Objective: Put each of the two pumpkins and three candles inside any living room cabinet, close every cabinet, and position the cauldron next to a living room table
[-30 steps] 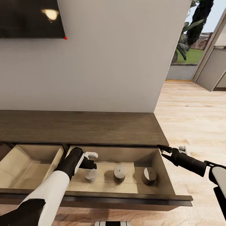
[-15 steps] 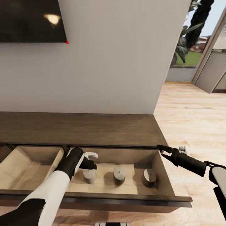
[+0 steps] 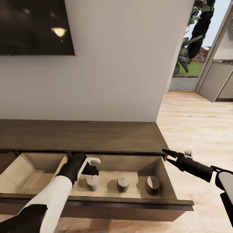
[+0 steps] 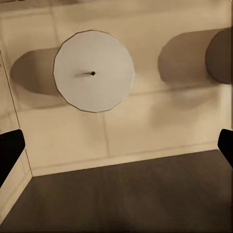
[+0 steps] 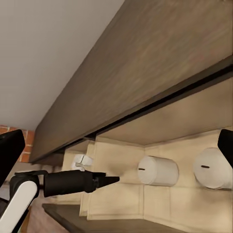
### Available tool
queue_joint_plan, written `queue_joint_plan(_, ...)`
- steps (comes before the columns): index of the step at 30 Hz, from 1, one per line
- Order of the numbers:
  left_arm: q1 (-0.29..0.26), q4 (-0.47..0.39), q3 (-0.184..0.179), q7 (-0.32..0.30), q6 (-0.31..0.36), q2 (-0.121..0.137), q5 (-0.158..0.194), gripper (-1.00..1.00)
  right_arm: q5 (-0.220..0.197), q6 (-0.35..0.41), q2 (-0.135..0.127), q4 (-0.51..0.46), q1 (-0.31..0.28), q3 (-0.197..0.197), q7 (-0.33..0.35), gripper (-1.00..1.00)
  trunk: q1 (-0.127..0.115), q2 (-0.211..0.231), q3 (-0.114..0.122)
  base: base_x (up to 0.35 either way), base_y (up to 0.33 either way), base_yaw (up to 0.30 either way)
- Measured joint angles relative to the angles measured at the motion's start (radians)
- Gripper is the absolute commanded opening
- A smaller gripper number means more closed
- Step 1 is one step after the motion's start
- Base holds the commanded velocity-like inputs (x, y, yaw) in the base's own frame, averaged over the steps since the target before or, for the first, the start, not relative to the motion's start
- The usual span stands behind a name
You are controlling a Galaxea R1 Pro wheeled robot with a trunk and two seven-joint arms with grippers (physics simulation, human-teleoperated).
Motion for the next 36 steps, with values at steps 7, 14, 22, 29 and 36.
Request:
queue_joint_plan(7, 0.000, -0.001, 0.000, 0.001, 0.000, 0.001, 0.002, 1.00, 0.000, 0.000, 0.000, 0.000, 0.001, 0.000, 0.000, 1.00, -0.003, 0.002, 0.027, -0.030, 0.000, 0.000)
queue_joint_plan(14, 0.000, -0.008, 0.001, 0.001, 0.000, 0.004, 0.004, 1.00, 0.000, 0.000, 0.000, 0.000, 0.000, 0.000, 0.000, 1.00, -0.006, 0.003, 0.054, -0.196, 0.000, 0.000)
queue_joint_plan(22, 0.002, -0.029, 0.005, 0.000, 0.014, 0.008, 0.004, 1.00, 0.000, 0.000, 0.001, 0.000, 0.000, 0.000, -0.001, 1.00, -0.010, 0.005, 0.085, -0.034, 0.000, 0.000)
queue_joint_plan(29, 0.009, -0.349, 0.004, 0.000, 0.038, 0.009, -0.003, 1.00, 0.000, 0.000, 0.001, 0.000, 0.000, 0.000, -0.001, 1.00, -0.013, 0.007, 0.112, -0.002, 0.000, 0.000)
queue_joint_plan(36, 0.019, -0.504, 0.003, -0.001, 0.038, 0.010, -0.002, 1.00, 0.001, 0.000, 0.000, -0.001, 0.000, 0.004, -0.001, 1.00, -0.016, 0.008, 0.139, -0.126, 0.000, 0.000)
